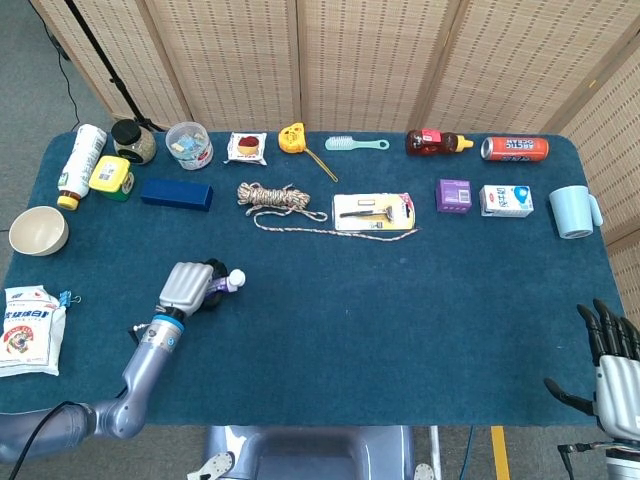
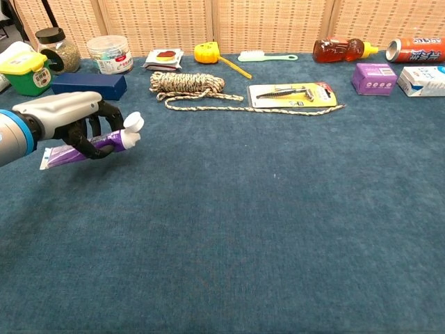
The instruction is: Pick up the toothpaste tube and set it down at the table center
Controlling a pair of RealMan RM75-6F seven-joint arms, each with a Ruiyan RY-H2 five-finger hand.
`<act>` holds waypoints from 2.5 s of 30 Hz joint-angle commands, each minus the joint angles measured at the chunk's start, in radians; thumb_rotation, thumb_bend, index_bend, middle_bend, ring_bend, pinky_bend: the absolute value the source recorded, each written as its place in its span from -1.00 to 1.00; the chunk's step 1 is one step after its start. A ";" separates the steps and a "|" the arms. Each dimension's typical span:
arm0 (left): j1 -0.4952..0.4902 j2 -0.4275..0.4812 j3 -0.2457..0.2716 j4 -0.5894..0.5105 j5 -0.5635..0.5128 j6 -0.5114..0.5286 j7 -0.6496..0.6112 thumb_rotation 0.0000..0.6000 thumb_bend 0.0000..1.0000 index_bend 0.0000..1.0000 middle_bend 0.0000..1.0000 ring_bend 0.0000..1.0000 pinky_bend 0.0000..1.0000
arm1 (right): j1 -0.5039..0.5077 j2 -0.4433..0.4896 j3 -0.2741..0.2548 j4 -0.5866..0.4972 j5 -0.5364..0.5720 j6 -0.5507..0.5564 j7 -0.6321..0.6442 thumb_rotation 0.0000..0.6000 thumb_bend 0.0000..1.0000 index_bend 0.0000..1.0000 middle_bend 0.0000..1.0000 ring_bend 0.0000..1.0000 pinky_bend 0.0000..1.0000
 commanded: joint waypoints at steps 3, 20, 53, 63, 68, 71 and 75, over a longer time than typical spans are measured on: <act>-0.011 0.055 -0.005 -0.026 0.050 -0.025 -0.016 1.00 1.00 0.00 -0.21 -0.05 0.14 | 0.012 0.005 0.002 0.004 -0.014 -0.013 0.017 1.00 -1.00 -0.95 -1.00 -1.00 -1.00; -0.065 0.292 -0.017 -0.181 0.234 -0.114 -0.077 1.00 1.00 0.25 0.02 0.18 0.26 | 0.117 0.017 0.032 0.052 -0.067 -0.119 0.178 1.00 -1.00 -0.93 -1.00 -1.00 -1.00; -0.321 0.453 -0.072 -0.358 0.150 -0.353 -0.036 1.00 1.00 0.25 0.03 0.15 0.26 | 0.378 -0.057 0.017 0.213 -0.246 -0.304 0.473 1.00 -1.00 -0.79 -1.00 -1.00 -1.00; -0.416 0.444 -0.065 -0.348 0.026 -0.380 0.015 1.00 1.00 0.25 0.03 0.15 0.26 | 0.449 -0.106 0.019 0.229 -0.248 -0.351 0.480 1.00 -1.00 -0.78 -1.00 -1.00 -1.00; -0.458 0.446 -0.054 -0.350 -0.023 -0.386 0.042 1.00 1.00 0.25 0.03 0.15 0.26 | 0.478 -0.132 0.021 0.233 -0.242 -0.371 0.480 1.00 -1.00 -0.78 -1.00 -1.00 -1.00; -0.491 0.443 -0.043 -0.352 -0.063 -0.386 0.065 1.00 1.00 0.25 0.03 0.15 0.26 | 0.506 -0.150 0.025 0.236 -0.236 -0.394 0.488 1.00 -1.00 -0.79 -1.00 -1.00 -1.00; -0.527 0.437 -0.025 -0.355 -0.105 -0.377 0.095 1.00 1.00 0.25 0.03 0.15 0.26 | 0.530 -0.164 0.025 0.238 -0.235 -0.409 0.492 1.00 -1.00 -0.79 -1.00 -1.00 -1.00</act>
